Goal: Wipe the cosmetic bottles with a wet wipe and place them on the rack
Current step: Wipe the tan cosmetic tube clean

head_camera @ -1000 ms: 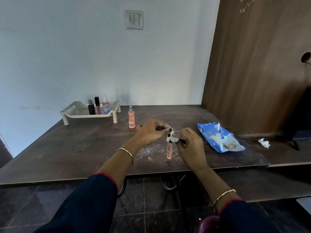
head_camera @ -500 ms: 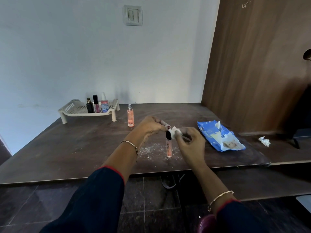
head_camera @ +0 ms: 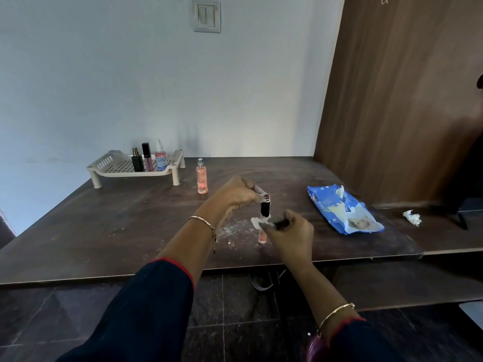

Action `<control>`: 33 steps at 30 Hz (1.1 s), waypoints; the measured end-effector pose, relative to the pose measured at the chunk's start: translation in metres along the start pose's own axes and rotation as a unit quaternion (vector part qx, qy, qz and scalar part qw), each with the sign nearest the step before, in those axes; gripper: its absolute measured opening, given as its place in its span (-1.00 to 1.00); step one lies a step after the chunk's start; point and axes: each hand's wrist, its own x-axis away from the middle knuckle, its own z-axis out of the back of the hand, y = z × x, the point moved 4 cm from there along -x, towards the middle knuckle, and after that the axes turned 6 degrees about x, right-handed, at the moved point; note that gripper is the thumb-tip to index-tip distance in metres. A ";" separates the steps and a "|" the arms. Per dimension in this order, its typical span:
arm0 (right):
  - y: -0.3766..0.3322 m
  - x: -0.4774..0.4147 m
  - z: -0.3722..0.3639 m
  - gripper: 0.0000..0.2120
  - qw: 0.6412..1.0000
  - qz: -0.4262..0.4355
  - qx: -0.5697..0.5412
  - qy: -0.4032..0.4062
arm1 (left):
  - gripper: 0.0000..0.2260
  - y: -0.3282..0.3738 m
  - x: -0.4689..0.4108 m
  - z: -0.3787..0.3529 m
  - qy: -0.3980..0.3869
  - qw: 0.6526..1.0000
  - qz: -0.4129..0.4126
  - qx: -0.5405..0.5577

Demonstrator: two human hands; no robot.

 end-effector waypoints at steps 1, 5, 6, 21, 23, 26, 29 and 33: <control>-0.003 -0.004 0.001 -0.68 1.000 -0.007 -0.014 -0.001 | -0.96 0.000 0.000 0.000 0.000 1.000 -0.002 -0.001; -0.018 -0.011 0.004 -0.82 0.995 0.011 -0.093 0.041 | -0.96 0.002 0.000 -0.003 -0.008 1.000 -0.013 -0.015; -0.020 -0.010 0.003 -0.80 0.994 0.018 -0.098 0.049 | -0.96 0.001 0.000 -0.002 -0.007 1.000 -0.016 -0.014; 0.007 0.000 -0.006 -0.78 0.997 -0.043 0.040 -0.043 | -0.87 -0.004 0.003 -0.002 0.020 0.999 -0.023 0.019; 0.001 -0.003 -0.004 -0.77 0.999 -0.039 0.000 -0.017 | -0.87 -0.004 0.003 -0.002 0.019 1.000 -0.022 0.010; -0.002 -0.001 -0.006 -0.75 0.999 -0.029 -0.031 0.008 | -0.94 -0.004 0.003 -0.002 0.012 1.000 -0.015 0.007; 0.003 0.001 -0.007 -0.69 0.999 -0.027 -0.017 0.000 | -0.92 -0.004 0.005 -0.002 0.007 0.999 -0.010 0.031; 0.010 0.007 -0.017 -0.67 0.997 -0.007 0.062 -0.038 | -0.91 0.000 0.009 -0.004 0.004 0.999 -0.024 0.032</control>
